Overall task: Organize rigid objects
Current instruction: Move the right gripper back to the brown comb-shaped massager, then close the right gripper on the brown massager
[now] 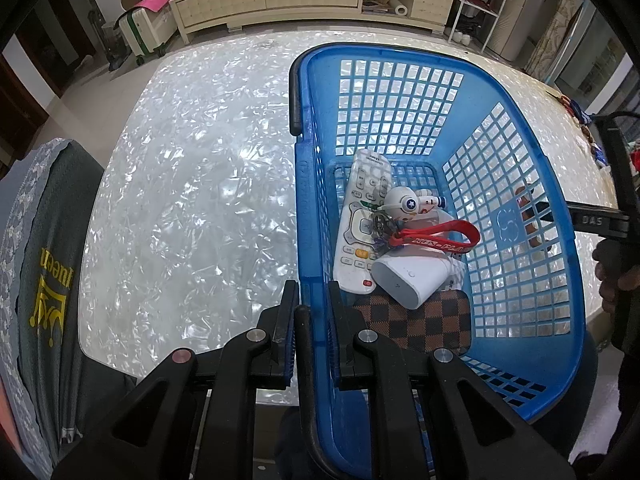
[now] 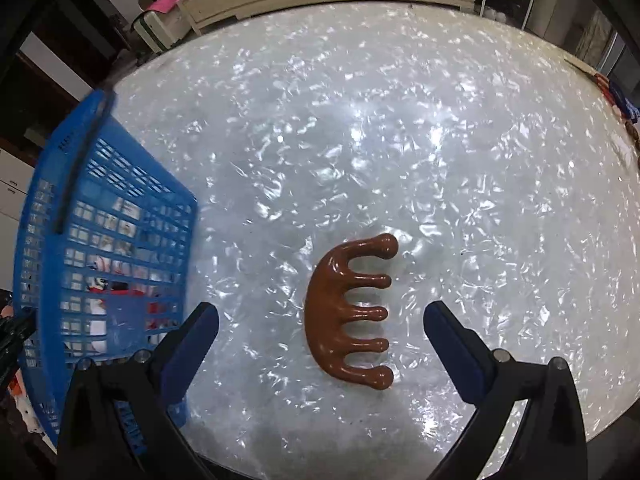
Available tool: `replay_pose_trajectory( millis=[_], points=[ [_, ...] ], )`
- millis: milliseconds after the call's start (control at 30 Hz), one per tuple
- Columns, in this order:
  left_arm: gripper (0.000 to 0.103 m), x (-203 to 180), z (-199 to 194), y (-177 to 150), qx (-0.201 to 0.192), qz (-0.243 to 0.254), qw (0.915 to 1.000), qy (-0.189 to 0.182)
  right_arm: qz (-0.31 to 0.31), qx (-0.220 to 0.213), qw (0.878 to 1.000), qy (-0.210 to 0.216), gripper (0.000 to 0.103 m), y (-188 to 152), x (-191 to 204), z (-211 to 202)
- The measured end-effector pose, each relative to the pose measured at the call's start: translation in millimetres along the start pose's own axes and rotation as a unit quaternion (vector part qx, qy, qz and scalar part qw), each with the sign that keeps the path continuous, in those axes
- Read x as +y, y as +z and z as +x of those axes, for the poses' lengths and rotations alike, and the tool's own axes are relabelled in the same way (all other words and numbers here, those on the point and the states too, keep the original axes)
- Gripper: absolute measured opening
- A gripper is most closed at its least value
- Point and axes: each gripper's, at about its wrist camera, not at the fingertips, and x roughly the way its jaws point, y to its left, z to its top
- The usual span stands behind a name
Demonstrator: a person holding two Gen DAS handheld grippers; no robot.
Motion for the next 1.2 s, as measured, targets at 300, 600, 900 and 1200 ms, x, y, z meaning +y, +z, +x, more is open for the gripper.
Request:
replay_pose_trajectory(
  millis=[300, 600, 900, 1200],
  points=[
    [0.015, -1.4, 0.5, -2.2, -0.002, 0.002, 1.0, 0.0, 0.0, 0.023, 0.999, -0.027, 0.103, -1.0, -7.0, 31.8],
    [0.015, -0.4, 0.3, -2.5, -0.001, 0.0, 1.0, -0.003, -0.001, 0.026, 0.999, -0.031, 0.097, 1.1, -1.2, 54.1],
    [0.015, 1.2, 0.7, -1.7, -0.002, -0.002, 1.0, -0.006, -0.028, 0.011, 0.997, -0.067, 0.05, -9.8, 12.0, 65.1],
    [0.014, 2.9, 0.1, -1.9, -0.003, -0.005, 0.9999, -0.01, -0.042, 0.007, 0.997, -0.066, 0.049, -16.5, 17.6, 59.1]
  ],
)
